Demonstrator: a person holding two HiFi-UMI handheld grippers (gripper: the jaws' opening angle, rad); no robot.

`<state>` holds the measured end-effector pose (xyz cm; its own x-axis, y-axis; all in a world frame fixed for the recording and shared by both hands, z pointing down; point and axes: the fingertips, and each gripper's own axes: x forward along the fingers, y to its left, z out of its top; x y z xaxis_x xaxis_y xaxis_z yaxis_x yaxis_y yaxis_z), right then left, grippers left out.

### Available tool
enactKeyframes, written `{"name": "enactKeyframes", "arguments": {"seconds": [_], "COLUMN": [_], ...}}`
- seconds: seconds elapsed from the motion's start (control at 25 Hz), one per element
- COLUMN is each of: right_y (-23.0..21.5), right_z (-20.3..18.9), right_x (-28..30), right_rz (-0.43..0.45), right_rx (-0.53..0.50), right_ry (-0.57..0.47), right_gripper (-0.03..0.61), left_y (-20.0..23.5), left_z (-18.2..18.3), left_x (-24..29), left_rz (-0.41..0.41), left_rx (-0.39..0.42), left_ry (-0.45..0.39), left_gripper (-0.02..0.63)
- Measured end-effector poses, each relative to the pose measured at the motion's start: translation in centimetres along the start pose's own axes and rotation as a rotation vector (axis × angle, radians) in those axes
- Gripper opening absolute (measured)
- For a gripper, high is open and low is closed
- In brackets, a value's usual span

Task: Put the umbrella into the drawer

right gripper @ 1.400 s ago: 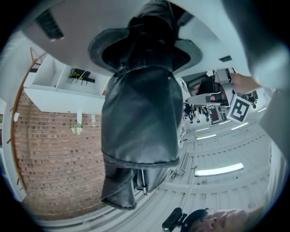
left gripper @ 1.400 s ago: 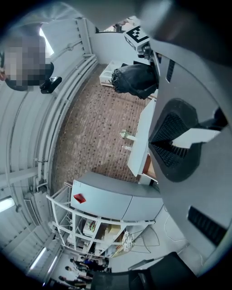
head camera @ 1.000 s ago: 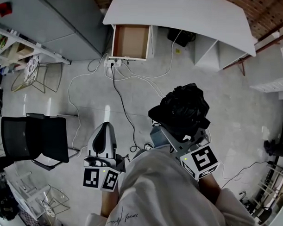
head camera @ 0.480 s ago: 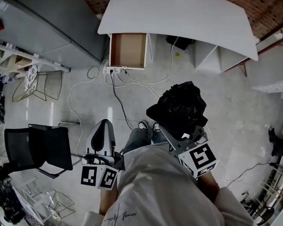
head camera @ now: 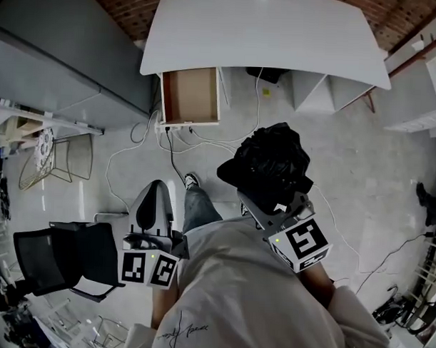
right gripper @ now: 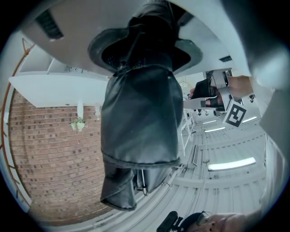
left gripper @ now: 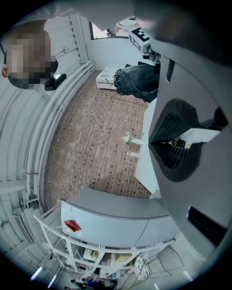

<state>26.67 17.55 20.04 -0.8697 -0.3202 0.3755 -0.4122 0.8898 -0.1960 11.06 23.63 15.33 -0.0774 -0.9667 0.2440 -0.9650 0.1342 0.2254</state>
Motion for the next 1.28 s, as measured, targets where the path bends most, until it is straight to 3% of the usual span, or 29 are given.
{"name": "enactKeyframes", "arguments": {"seconds": [0.8,1.28], "right_y": [4.4,8.9], "right_z": [6.5,6.3], "right_x": [18.0,23.5], "right_rz": [-0.223,-0.291], "right_rx": [0.098,0.104], "right_ry": [0.073,0.162], "right_gripper": [0.247,0.245], "left_y": [19.1,25.7], "left_z": [6.7,4.7], "left_x": [9.0,9.4], "left_rz": [-0.23,-0.344], "left_rx": [0.026,-0.001], "left_ry": [0.086,0.147], "left_gripper": [0.017,0.017]}}
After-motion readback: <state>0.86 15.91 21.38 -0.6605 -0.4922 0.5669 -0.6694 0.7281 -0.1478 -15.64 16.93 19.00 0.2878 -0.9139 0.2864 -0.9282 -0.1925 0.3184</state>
